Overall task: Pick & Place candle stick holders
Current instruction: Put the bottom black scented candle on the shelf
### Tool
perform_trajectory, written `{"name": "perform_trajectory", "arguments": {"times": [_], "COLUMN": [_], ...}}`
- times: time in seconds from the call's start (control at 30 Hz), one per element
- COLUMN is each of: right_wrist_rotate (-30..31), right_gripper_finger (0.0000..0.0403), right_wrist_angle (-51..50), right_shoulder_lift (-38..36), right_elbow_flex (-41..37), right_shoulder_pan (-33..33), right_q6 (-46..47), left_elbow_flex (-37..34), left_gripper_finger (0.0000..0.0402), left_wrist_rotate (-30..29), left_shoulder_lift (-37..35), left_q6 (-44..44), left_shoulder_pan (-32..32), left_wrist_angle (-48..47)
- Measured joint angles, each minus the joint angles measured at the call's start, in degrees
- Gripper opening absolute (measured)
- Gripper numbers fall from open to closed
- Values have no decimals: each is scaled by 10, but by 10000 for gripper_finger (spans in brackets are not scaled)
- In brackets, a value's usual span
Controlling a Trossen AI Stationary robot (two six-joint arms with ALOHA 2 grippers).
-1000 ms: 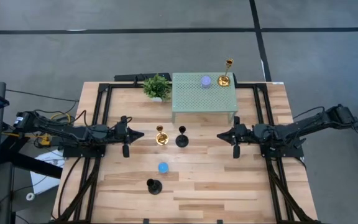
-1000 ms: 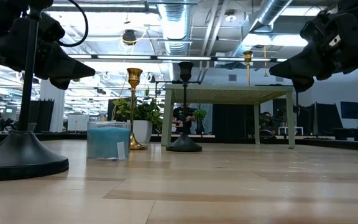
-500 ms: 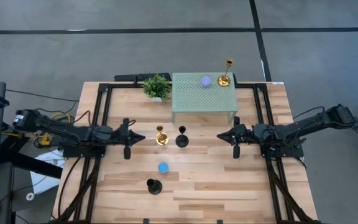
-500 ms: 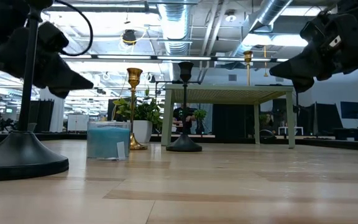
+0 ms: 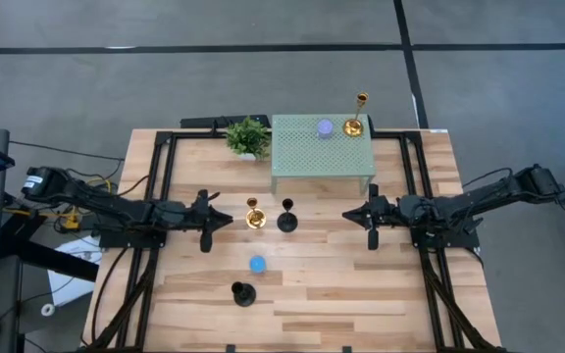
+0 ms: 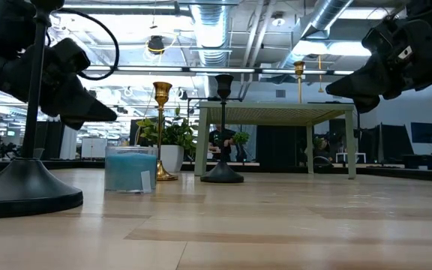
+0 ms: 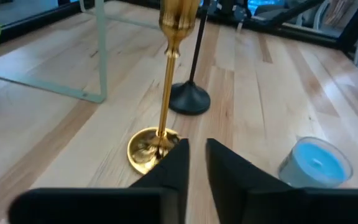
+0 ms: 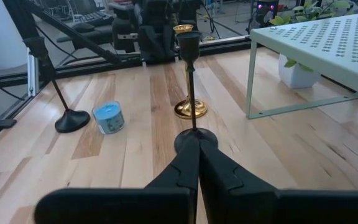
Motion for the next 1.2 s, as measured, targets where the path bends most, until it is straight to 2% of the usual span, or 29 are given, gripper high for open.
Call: {"name": "perform_trajectory", "arguments": {"times": [0.23,0.4,0.57,0.77,0.87,1.1,1.2], "right_wrist_rotate": [0,0,0,0,0,0,0], "right_gripper_finger": [1,1,1,1,1,1,1], "right_wrist_angle": [0,0,-2,-3,-2,-3,-3], "right_shoulder_lift": [0,0,0,0,0,0,0], "right_elbow_flex": [0,0,0,0,0,0,0], "right_shoulder_pan": [0,0,0,0,0,0,0], "right_q6": [0,0,0,0,0,5,5], "left_elbow_flex": [0,0,0,0,0,0,0], "left_gripper_finger": [128,153,149,131,122,101,91], "left_wrist_rotate": [-11,-14,6,164,213,221,189], "left_shoulder_lift": [59,107,139,158,163,164,164], "left_q6": [-12,26,18,-68,-93,-102,-73], "left_shoulder_pan": [0,0,0,-6,-18,-95,-142], "left_wrist_angle": [34,103,119,124,127,157,200]}}
